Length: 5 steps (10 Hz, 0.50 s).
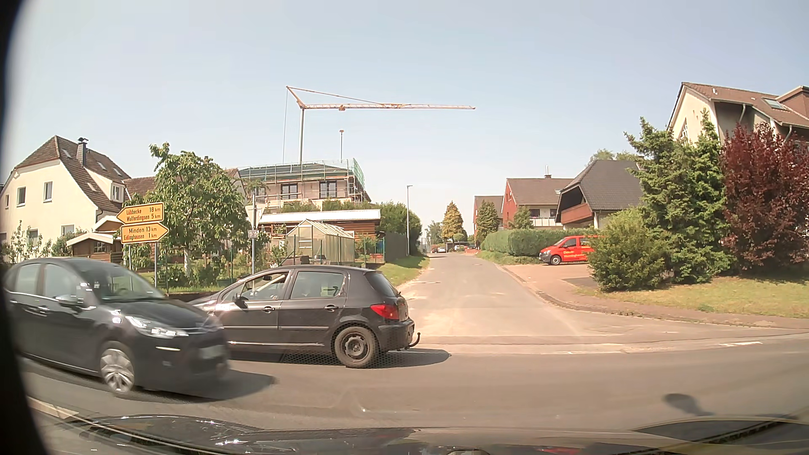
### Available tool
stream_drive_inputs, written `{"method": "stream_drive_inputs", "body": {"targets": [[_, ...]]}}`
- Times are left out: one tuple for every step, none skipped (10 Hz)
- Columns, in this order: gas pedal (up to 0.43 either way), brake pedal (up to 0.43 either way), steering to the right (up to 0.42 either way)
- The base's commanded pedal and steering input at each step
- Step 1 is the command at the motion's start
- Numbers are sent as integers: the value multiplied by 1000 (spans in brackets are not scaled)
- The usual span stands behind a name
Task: Follow the waypoints while adhering to traffic rules and regulations
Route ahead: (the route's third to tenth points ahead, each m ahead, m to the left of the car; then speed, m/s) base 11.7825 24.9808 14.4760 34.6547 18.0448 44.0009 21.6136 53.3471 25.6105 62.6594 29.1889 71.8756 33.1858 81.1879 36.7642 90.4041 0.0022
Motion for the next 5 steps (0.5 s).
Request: {"method": "stream_drive_inputs", "body": {"targets": [[0,213,-10],[0,213,-10],[0,213,-10],[0,213,-10],[0,213,-10]]}}
